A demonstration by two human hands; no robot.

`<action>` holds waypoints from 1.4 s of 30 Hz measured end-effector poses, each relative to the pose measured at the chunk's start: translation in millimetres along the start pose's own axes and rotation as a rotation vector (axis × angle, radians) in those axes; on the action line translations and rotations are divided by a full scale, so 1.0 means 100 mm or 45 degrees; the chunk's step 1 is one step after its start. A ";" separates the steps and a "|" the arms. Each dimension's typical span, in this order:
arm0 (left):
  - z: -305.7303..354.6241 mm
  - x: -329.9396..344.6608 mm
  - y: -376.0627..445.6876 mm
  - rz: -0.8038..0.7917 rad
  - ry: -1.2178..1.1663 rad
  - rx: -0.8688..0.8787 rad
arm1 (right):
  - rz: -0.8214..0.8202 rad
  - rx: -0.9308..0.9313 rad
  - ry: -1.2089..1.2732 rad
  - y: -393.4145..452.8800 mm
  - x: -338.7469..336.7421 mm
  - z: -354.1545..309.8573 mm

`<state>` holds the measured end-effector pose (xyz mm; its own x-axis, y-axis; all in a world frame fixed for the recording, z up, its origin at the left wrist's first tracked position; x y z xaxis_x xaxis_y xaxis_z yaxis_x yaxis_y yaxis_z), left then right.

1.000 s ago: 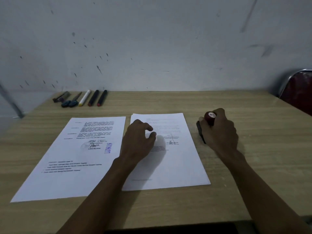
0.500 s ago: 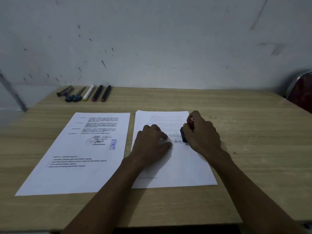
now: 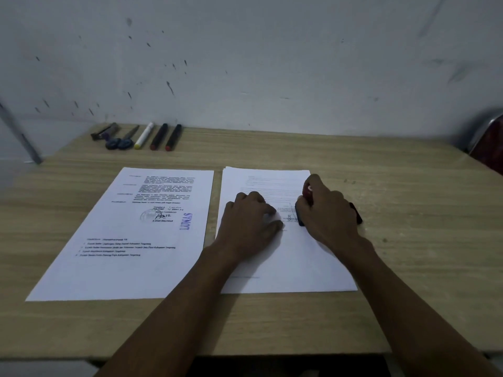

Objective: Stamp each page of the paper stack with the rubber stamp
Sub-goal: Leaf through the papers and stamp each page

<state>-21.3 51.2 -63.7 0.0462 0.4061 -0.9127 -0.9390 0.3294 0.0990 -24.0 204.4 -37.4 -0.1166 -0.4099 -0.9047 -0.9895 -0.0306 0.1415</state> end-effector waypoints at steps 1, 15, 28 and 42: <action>0.00 0.00 0.00 -0.001 0.012 -0.002 | -0.006 0.002 -0.013 0.00 0.01 0.00; 0.01 0.02 -0.01 0.017 0.027 -0.010 | 0.046 0.029 -0.087 0.00 0.06 0.01; 0.00 0.04 0.01 0.006 0.064 -0.020 | 0.074 0.024 -0.101 -0.01 0.08 0.01; 0.02 0.04 -0.03 0.022 0.086 -0.013 | -0.081 0.001 0.230 0.00 -0.08 0.07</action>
<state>-17.8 54.0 -66.3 0.0069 0.3535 -0.9354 -0.9428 0.3140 0.1117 -23.9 213.7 -32.6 -0.0367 -0.5643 -0.8248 -0.9944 -0.0612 0.0861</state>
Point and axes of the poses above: each hand's wrist, its own y-axis towards the middle knuckle, its own x-axis out of the palm, z = x × y, the point moved 5 cm from there along y, towards the middle knuckle, and after that the axes turned 13 degrees about -z, right-handed, at the moved point
